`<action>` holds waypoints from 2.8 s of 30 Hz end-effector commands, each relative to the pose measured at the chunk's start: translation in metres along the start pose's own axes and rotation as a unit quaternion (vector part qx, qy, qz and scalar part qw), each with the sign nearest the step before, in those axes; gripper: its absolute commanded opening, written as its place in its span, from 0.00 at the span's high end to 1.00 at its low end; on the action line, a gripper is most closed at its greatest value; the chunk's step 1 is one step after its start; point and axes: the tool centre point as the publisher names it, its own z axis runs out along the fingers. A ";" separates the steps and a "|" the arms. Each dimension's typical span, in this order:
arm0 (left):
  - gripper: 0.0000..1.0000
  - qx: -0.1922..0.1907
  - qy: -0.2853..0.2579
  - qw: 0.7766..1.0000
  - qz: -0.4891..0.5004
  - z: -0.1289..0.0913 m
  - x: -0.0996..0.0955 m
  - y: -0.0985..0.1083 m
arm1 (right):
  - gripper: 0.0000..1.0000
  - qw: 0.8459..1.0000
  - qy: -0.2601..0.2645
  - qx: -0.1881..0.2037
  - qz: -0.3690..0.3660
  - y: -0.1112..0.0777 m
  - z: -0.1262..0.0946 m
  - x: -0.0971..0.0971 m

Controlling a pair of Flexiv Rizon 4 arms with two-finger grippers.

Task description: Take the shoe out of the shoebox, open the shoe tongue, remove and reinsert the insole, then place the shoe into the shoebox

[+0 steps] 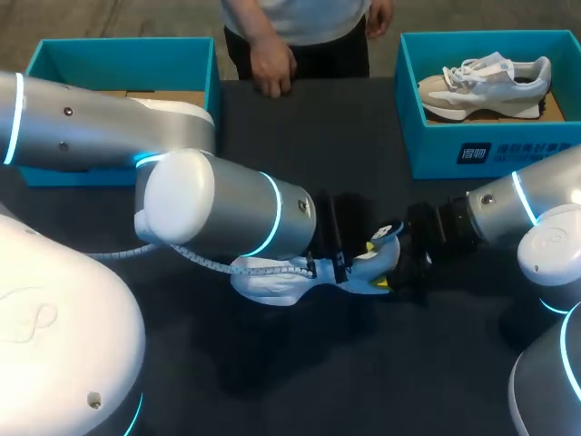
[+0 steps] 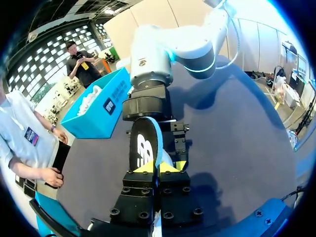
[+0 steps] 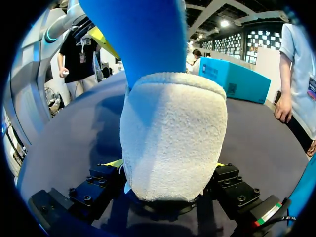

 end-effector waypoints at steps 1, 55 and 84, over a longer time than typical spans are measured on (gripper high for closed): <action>1.00 -0.007 0.030 1.000 0.008 -0.007 0.002 0.001 | 1.00 1.000 0.000 0.001 0.000 -0.002 0.006 0.000; 0.56 0.082 -0.138 0.987 -0.030 0.001 -0.004 -0.003 | 1.00 1.000 0.000 0.001 0.000 -0.002 0.006 0.000; 0.00 0.062 -0.118 0.991 -0.029 -0.005 -0.004 0.000 | 1.00 1.000 0.000 0.001 0.000 -0.002 0.006 0.000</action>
